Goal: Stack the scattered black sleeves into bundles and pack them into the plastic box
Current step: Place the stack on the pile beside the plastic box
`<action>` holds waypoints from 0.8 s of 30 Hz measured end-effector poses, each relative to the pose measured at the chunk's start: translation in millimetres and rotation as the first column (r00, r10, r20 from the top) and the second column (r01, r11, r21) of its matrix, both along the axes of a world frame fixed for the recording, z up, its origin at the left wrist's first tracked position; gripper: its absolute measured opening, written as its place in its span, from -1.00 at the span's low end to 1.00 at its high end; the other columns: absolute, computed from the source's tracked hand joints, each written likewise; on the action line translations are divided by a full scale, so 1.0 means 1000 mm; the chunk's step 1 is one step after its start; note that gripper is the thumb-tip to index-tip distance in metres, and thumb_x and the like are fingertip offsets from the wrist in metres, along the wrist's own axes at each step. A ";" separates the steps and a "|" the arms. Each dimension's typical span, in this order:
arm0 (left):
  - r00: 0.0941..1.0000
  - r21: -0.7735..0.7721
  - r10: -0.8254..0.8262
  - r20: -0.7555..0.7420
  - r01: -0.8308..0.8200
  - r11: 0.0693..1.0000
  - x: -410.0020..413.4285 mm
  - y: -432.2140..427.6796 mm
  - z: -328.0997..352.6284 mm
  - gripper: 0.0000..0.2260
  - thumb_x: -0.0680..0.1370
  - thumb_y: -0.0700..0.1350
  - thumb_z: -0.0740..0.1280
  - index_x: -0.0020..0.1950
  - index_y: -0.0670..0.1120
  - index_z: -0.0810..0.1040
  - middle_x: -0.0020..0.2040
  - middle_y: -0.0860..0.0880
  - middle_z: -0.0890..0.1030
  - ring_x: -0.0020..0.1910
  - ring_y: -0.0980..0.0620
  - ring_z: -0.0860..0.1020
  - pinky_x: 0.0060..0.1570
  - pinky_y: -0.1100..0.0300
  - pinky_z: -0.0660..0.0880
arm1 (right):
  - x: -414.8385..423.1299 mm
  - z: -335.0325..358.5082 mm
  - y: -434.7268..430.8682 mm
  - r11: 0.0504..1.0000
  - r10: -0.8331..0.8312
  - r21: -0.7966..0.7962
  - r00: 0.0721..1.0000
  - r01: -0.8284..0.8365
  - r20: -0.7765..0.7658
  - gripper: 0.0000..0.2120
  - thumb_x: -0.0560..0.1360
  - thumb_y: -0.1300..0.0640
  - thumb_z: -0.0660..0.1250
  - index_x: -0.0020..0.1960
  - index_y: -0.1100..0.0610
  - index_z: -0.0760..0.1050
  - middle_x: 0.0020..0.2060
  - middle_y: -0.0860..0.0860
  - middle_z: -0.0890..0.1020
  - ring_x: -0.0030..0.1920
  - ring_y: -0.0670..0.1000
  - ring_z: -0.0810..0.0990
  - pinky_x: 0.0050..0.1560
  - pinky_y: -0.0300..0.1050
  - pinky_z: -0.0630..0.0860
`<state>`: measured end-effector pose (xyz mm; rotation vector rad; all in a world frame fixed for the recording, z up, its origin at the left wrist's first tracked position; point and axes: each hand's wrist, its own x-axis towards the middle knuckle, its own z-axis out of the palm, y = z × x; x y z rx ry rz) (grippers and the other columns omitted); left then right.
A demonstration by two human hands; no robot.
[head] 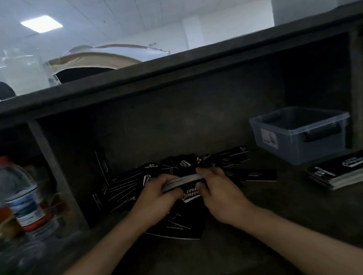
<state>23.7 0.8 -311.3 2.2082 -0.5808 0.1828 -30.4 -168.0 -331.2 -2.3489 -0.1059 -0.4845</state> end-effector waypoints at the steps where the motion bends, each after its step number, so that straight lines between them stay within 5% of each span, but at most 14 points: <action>1: 1.000 0.010 -0.001 0.030 0.000 1.000 -0.002 0.002 -0.002 -0.74 0.51 -0.19 0.40 0.14 0.08 0.60 0.04 0.03 0.65 -0.02 0.06 0.64 0.02 0.09 0.58 | 0.000 -0.001 -0.004 1.000 0.001 -0.016 0.999 0.000 0.035 -0.53 0.67 0.05 0.12 0.56 0.07 0.19 0.47 0.07 0.24 0.37 0.08 0.41 0.41 -0.13 0.31; 5: 0.992 0.147 0.013 0.122 -0.032 0.989 -0.012 0.013 -0.018 -0.66 0.59 -0.13 0.33 0.33 0.13 0.49 0.13 0.00 0.50 0.08 0.09 0.53 0.09 0.28 0.42 | -0.002 -0.012 -0.010 0.988 0.060 -0.146 0.998 -0.058 0.011 -0.50 0.66 0.08 0.16 0.57 0.05 0.15 0.47 0.06 0.22 0.41 0.09 0.37 0.44 -0.09 0.29; 9: 0.985 0.246 0.057 0.163 -0.097 0.964 -0.022 0.016 -0.020 -0.54 0.61 -0.04 0.30 0.46 0.28 0.34 0.12 0.01 0.43 0.07 0.07 0.50 0.21 0.18 0.43 | -0.004 -0.013 -0.012 0.994 0.035 -0.105 0.998 -0.030 0.042 -0.51 0.62 0.10 0.23 0.53 0.01 0.26 0.42 0.06 0.32 0.38 0.08 0.41 0.43 -0.10 0.31; 14: 0.982 0.183 0.046 0.182 -0.080 0.980 -0.035 0.003 -0.003 -0.59 0.53 0.06 0.32 0.38 0.28 0.42 0.13 0.01 0.56 -0.03 0.09 0.57 0.00 0.14 0.48 | -0.027 0.008 -0.031 1.000 0.004 0.016 0.985 -0.007 0.170 -0.56 0.56 0.08 0.35 0.42 -0.06 0.43 0.28 -0.02 0.46 0.26 -0.04 0.50 0.32 -0.29 0.35; 17: 0.998 -0.068 0.015 0.066 -0.010 0.998 -0.050 -0.027 0.024 -0.75 0.50 0.00 0.43 0.16 0.18 0.55 0.02 0.07 0.64 -0.10 0.12 0.61 -0.16 0.22 0.48 | -0.050 0.036 -0.067 0.991 -0.058 0.128 0.977 0.032 0.203 -0.59 0.50 0.00 0.41 0.34 -0.07 0.49 0.19 -0.08 0.55 0.16 -0.14 0.53 0.23 -0.29 0.44; 20: 0.980 -0.266 -0.119 -0.160 0.073 0.961 -0.063 -0.086 0.037 -0.85 0.46 -0.11 0.48 0.02 0.03 0.64 -0.04 0.00 0.67 -0.08 0.05 0.62 -0.11 0.12 0.59 | -0.073 0.057 -0.123 0.957 -0.182 0.246 0.979 0.153 0.097 -0.56 0.44 -0.05 0.45 0.29 -0.03 0.51 0.08 -0.09 0.60 0.10 -0.10 0.58 0.13 -0.17 0.54; 24: 0.929 -0.237 -0.192 -0.316 0.118 0.964 -0.063 -0.171 0.037 -0.94 0.51 -0.11 0.41 -0.09 -0.04 0.68 -0.21 0.00 0.64 -0.23 0.06 0.58 -0.22 0.18 0.52 | -0.098 0.060 -0.183 0.909 -0.369 0.207 0.929 0.362 -0.005 -0.61 0.45 -0.09 0.41 0.24 0.00 0.52 0.02 -0.06 0.61 0.05 -0.02 0.60 0.10 -0.03 0.56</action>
